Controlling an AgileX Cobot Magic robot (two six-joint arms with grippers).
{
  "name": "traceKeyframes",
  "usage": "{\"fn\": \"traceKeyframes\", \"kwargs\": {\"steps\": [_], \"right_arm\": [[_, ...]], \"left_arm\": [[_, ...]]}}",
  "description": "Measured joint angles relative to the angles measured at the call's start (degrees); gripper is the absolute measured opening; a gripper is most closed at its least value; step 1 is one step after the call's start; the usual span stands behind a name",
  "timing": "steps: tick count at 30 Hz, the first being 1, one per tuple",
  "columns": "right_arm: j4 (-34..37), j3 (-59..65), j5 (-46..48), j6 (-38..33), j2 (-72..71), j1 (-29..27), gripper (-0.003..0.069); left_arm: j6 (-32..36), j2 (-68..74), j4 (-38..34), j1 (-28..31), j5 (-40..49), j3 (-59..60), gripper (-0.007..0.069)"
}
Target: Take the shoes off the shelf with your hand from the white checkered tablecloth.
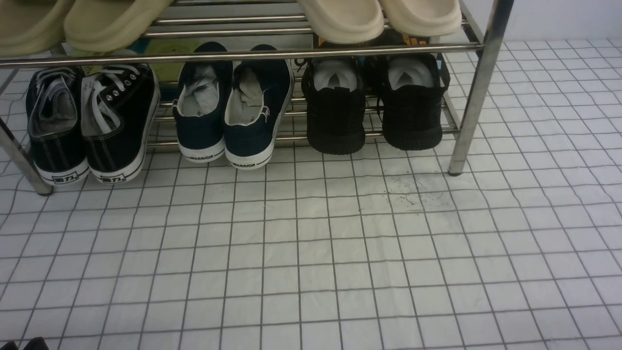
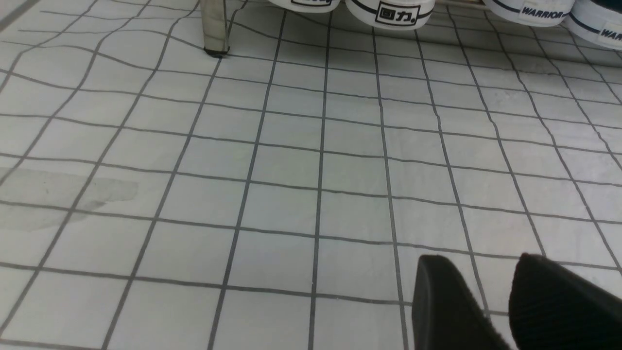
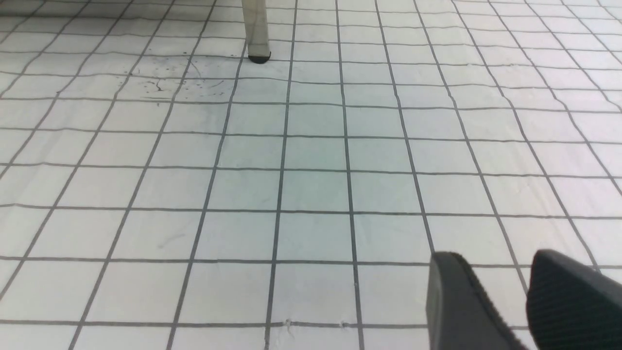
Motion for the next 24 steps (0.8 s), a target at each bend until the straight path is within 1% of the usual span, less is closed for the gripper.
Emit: {"fn": "traceKeyframes", "kwargs": {"steps": [7,9,10,11,12,15,17,19,24], "right_arm": [[0.08,0.0,0.0,0.0,0.0,0.0,0.0239],[4.71,0.0,-0.2,2.8,0.0,0.0,0.0239],[4.71,0.0,-0.2,2.8,0.0,0.0,0.0239],[13.9,0.0,-0.2,8.57,0.0,0.0,0.0239],[16.64,0.06,-0.2,10.24,0.0,0.0,0.0239],[28.49,0.49,-0.53,16.59,0.0,0.0,0.0239],[32.08,0.54,-0.57,17.92,0.0,0.0,0.0239],[37.65,0.54,-0.72,19.02,0.0,0.0,0.0239],[42.14,0.54,-2.47,19.15,0.0,0.0,0.0239]], "left_arm": [[0.0,0.0,0.0,0.0,0.0,0.0,0.024],[0.0,0.0,0.0,0.0,0.0,0.0,0.024],[0.0,0.0,0.0,0.0,0.0,0.0,0.024],[0.0,0.0,0.0,0.0,0.0,0.0,0.024],[0.0,0.0,0.0,0.0,0.0,0.0,0.024],[0.0,0.0,0.0,0.0,0.0,0.0,0.024],[0.0,0.0,0.0,0.0,0.0,0.0,0.024],[0.0,0.0,0.0,0.0,0.0,0.0,0.024],[0.0,0.0,0.0,0.0,0.0,0.0,0.024]]}}
